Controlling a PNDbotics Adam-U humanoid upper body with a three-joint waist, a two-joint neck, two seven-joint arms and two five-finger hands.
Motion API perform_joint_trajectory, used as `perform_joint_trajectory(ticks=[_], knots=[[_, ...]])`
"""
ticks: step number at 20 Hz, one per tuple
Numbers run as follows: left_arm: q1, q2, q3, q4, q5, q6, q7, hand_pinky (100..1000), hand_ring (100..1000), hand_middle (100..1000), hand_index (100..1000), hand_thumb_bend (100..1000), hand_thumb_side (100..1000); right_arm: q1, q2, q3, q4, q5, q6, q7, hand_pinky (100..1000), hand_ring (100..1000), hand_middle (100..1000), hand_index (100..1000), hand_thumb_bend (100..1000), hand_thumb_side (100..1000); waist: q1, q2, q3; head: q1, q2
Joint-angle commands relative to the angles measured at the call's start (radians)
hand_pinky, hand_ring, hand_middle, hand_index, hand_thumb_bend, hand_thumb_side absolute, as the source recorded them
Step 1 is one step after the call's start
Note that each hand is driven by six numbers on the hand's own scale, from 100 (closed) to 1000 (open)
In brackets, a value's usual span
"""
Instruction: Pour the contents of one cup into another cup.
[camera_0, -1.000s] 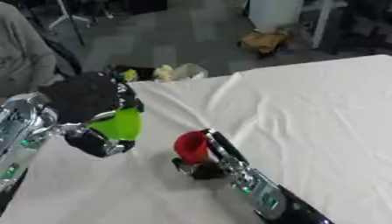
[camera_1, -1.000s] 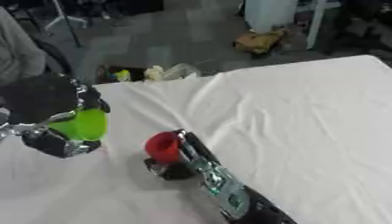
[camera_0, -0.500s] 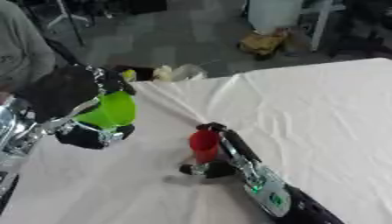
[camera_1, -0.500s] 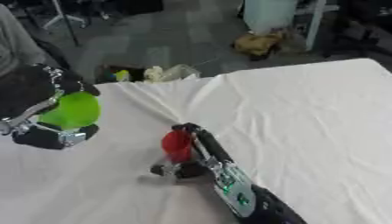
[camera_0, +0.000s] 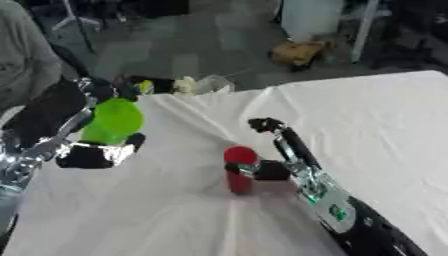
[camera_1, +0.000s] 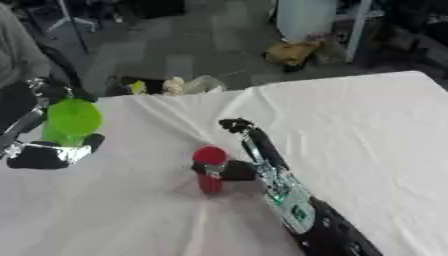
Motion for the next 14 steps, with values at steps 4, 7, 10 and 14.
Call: perform_joint_trajectory(ticks=[4, 7, 10, 14], knots=[[0.011, -0.042, 0.020, 0.125, 0.279, 0.002, 0.134, 369, 137, 347, 758, 100, 267, -0.003, -0.058, -0.054, -0.133, -0.094, 0.034, -0.083, 882, 764, 729, 852, 748, 548, -0.014, -0.015, -0.015, 0.014, -0.003], [0.007, -0.066, 0.014, 0.208, 0.343, -0.018, 0.179, 377, 152, 384, 766, 100, 265, 0.007, -0.063, -0.068, -0.169, -0.136, 0.039, -0.122, 875, 754, 717, 847, 739, 568, -0.020, -0.012, -0.023, 0.019, -0.004], [-0.007, -0.090, 0.004, 0.293, 0.375, -0.051, 0.197, 409, 203, 438, 778, 100, 272, 0.014, -0.065, -0.073, -0.210, -0.160, 0.040, -0.145, 870, 750, 712, 846, 719, 581, -0.025, -0.009, -0.034, 0.023, -0.004], [-0.021, -0.112, -0.018, 0.386, 0.378, -0.108, 0.172, 480, 438, 546, 808, 278, 356, 0.020, -0.066, -0.075, -0.263, -0.178, 0.040, -0.162, 869, 748, 710, 846, 696, 592, -0.028, -0.004, -0.047, 0.029, -0.005]])
